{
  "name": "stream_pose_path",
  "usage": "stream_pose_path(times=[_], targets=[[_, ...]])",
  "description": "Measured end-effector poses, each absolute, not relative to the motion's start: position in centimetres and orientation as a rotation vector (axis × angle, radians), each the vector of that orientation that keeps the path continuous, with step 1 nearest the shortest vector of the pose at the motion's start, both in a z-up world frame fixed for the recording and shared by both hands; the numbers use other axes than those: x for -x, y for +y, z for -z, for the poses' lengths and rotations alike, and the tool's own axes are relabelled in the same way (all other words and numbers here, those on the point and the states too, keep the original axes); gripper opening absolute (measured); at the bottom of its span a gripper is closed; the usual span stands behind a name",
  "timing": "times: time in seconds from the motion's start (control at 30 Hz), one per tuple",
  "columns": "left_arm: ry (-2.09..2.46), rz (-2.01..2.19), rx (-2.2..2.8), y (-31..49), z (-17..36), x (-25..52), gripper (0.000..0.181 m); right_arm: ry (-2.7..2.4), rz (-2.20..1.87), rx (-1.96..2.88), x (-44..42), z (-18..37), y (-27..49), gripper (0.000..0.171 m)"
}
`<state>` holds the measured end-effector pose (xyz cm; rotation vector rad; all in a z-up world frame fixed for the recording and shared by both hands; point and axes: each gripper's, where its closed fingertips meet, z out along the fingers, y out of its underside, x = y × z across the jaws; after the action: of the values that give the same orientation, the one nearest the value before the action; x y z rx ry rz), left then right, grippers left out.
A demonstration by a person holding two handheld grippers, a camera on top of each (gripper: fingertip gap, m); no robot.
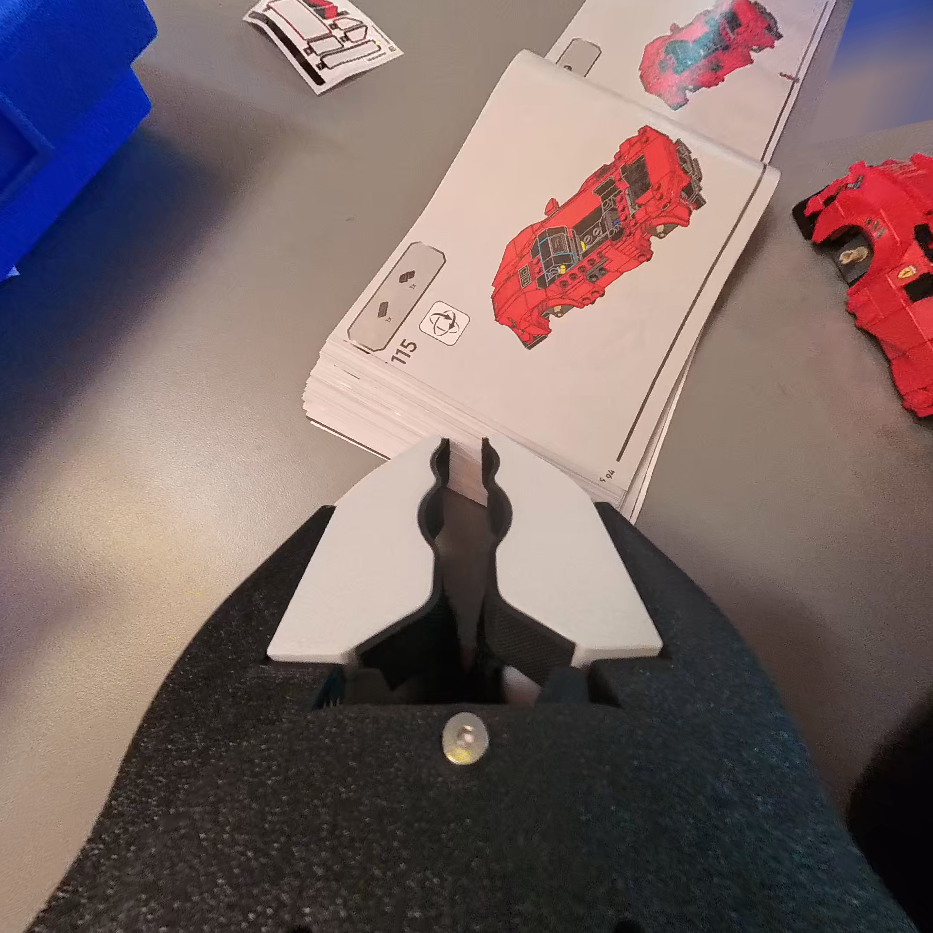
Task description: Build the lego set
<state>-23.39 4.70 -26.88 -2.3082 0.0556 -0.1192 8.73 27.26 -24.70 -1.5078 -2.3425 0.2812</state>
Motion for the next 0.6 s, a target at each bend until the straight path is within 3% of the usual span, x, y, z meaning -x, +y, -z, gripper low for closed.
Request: stream_pose_path(times=[0.6], targets=[[-0.007,0.202,2.305,4.54,26.85,23.52,0.008,-2.34,-0.282,1.563,-8.76,24.85,27.26,0.014]])
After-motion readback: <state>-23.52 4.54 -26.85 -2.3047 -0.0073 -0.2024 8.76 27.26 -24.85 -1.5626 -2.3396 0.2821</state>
